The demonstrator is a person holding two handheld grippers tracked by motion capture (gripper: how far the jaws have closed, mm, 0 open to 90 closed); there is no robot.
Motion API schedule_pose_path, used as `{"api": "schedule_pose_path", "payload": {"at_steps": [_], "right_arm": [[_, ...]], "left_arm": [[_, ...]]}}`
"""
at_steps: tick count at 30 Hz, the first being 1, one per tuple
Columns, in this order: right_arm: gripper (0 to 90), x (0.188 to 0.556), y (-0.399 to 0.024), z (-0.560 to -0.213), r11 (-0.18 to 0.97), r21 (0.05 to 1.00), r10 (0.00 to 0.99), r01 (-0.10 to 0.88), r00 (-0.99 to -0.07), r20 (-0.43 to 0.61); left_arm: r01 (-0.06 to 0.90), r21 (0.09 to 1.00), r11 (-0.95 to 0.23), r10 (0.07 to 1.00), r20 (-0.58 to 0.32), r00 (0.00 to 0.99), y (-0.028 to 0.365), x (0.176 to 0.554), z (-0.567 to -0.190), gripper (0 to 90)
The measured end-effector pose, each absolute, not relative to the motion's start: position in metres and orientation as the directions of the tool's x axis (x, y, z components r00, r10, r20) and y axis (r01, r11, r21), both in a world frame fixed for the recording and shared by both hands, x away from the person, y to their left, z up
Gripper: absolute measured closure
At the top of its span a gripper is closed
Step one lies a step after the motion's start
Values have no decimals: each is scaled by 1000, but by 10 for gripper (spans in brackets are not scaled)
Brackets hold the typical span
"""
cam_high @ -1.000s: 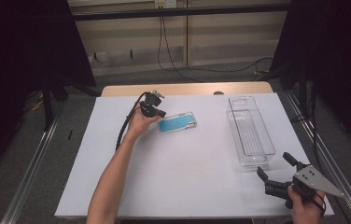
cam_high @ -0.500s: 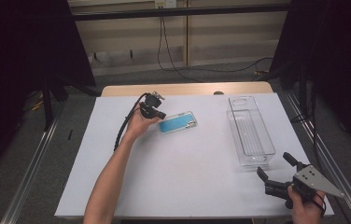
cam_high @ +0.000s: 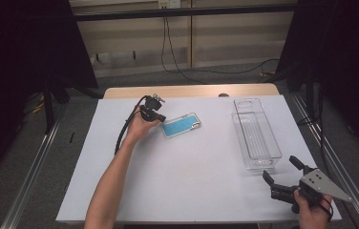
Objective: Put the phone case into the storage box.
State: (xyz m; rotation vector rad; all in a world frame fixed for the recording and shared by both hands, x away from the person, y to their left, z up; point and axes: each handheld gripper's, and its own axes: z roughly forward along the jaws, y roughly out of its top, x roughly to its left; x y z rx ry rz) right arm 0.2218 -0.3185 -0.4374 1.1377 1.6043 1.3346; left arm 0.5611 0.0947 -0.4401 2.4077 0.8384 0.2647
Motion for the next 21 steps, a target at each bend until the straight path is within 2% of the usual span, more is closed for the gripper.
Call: {"api": "schedule_pose_path", "payload": {"at_steps": [21], "right_arm": [[0,222,-318,-437,66,984,944,166,-328,-7]], "left_arm": [[507,573,-644,607,-21,794,97,550,-443,900]]}}
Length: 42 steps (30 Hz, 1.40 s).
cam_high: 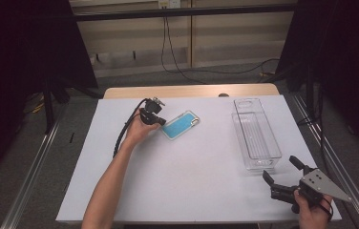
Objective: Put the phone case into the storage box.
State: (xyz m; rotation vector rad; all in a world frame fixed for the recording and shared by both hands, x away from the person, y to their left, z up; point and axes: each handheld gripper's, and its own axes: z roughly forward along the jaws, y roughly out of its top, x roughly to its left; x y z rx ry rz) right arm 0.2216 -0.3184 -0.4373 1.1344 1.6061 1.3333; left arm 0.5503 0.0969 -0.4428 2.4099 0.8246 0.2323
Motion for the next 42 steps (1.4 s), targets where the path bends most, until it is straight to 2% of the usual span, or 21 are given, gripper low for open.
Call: {"api": "schedule_pose_path", "payload": {"at_steps": [42], "right_arm": [[0,222,-318,-437,66,984,945,167,-327,-8]], "left_arm": [[517,570,-639,594,-61,802,95,532,-442,900]]}}
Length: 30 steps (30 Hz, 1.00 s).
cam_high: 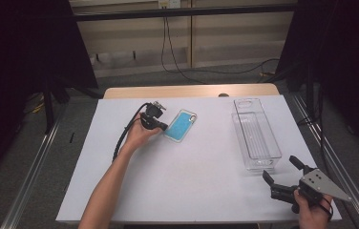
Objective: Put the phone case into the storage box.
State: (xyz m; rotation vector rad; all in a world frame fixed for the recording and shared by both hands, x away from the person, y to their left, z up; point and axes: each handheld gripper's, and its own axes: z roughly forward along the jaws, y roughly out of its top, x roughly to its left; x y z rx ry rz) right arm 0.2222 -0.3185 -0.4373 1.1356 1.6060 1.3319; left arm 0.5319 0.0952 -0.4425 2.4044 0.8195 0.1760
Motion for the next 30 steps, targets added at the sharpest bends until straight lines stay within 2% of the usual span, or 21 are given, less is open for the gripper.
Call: {"api": "schedule_pose_path", "payload": {"at_steps": [4,10,16,19,24,30], "right_arm": [[0,222,-318,-437,65,983,945,170,-328,-6],[0,222,-319,-437,62,984,945,168,-327,-4],[0,222,-319,-437,64,984,945,168,-328,-6],[0,222,-319,-437,65,984,945,167,-327,-7],[0,222,-319,-437,64,984,945,168,-327,-6],[0,222,-318,-437,67,984,944,166,-329,-9]], "left_arm": [[533,577,-618,610,-75,789,97,533,-443,887],[519,622,-587,637,-42,770,104,533,-438,865],[517,664,-540,658,-50,751,110,529,-434,783],[523,681,-513,669,-64,740,112,530,-431,683],[509,699,-503,672,-55,739,113,526,-425,578],[500,708,-499,672,-48,739,110,521,-421,333]]}}
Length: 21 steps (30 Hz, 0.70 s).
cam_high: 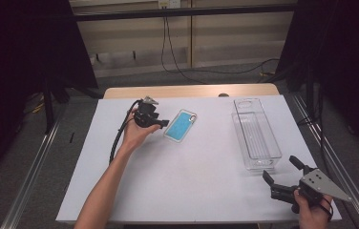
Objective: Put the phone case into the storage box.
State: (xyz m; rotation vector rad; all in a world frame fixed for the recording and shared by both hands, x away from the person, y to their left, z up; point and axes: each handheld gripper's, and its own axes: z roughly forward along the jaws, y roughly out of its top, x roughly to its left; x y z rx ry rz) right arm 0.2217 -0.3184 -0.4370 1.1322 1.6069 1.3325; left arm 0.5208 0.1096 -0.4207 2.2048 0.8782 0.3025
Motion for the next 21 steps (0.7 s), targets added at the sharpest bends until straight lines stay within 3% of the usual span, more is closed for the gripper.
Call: {"api": "schedule_pose_path", "payload": {"at_steps": [4,9,13,21], "right_arm": [[0,222,-319,-437,64,984,944,167,-329,-5],[0,222,-318,-437,66,984,944,167,-329,-8],[0,222,-318,-437,66,984,944,167,-329,-8],[0,222,-318,-437,65,984,944,166,-331,-7]], "left_arm": [[505,719,-477,680,-62,731,108,520,-418,155],[496,718,-488,654,-75,753,104,518,-416,53],[476,716,-511,637,-56,769,96,513,-414,51],[487,720,-494,614,-108,782,85,510,-414,51]]}}
